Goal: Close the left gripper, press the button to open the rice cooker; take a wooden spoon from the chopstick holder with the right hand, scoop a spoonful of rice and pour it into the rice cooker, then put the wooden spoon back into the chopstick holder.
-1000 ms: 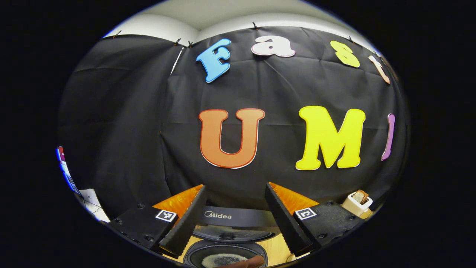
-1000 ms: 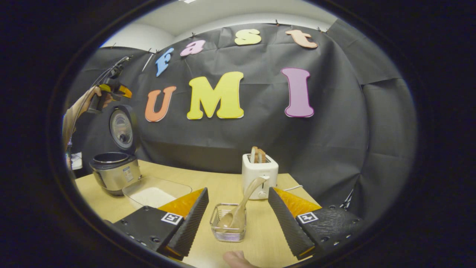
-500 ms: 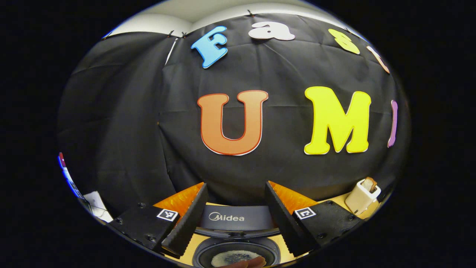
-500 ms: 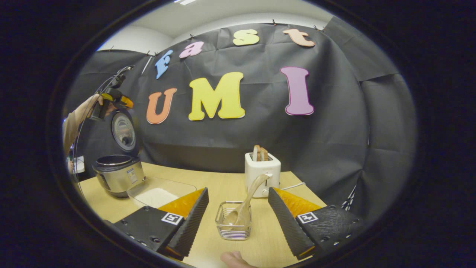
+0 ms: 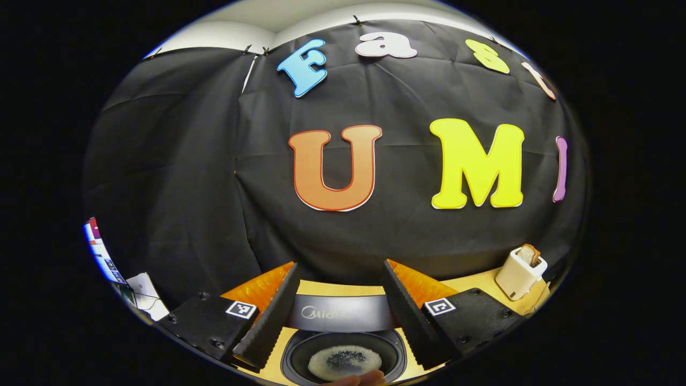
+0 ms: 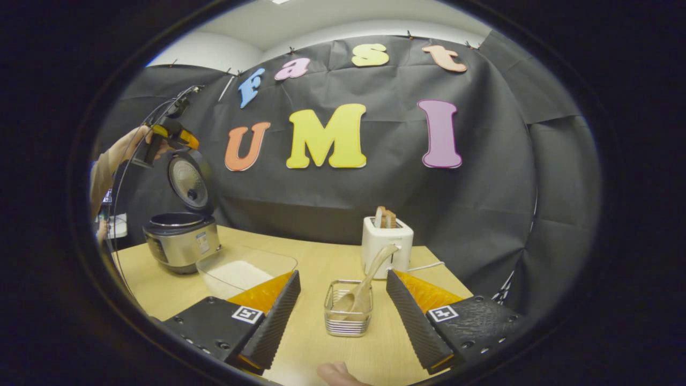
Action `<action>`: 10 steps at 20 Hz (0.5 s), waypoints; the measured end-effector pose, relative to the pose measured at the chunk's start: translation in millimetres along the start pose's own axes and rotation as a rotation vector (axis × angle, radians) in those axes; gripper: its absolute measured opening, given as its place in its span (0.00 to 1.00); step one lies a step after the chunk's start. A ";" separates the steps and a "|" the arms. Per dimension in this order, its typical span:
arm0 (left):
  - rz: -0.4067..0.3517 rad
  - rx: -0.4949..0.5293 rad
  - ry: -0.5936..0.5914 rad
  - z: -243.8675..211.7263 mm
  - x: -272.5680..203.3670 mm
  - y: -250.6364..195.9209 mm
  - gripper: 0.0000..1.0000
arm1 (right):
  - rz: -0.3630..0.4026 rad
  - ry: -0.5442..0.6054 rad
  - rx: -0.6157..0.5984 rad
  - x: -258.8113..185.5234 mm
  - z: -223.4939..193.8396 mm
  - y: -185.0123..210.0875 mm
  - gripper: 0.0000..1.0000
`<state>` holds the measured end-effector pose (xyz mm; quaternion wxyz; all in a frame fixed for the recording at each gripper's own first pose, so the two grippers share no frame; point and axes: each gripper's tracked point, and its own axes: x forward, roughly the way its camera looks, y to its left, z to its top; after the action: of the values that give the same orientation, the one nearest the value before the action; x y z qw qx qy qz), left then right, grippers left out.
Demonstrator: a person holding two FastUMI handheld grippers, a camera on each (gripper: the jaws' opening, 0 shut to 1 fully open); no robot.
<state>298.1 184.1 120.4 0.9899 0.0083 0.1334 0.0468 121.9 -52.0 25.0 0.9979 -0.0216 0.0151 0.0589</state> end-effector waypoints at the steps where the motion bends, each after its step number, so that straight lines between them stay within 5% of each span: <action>1: 0.000 0.003 0.001 -5.7 -7.2 -0.4 0.98 | 0.008 0.001 0.000 -2.4 -2.2 4.1 0.98; 10: -0.029 0.008 0.094 -79.9 -60.3 -8.2 0.98 | 0.054 -0.052 0.044 -37.6 -17.8 33.9 0.95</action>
<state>219.8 170.4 59.0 0.9831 0.0081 0.1801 0.0322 80.1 -23.6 7.1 0.9963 0.0025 -0.0089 0.0859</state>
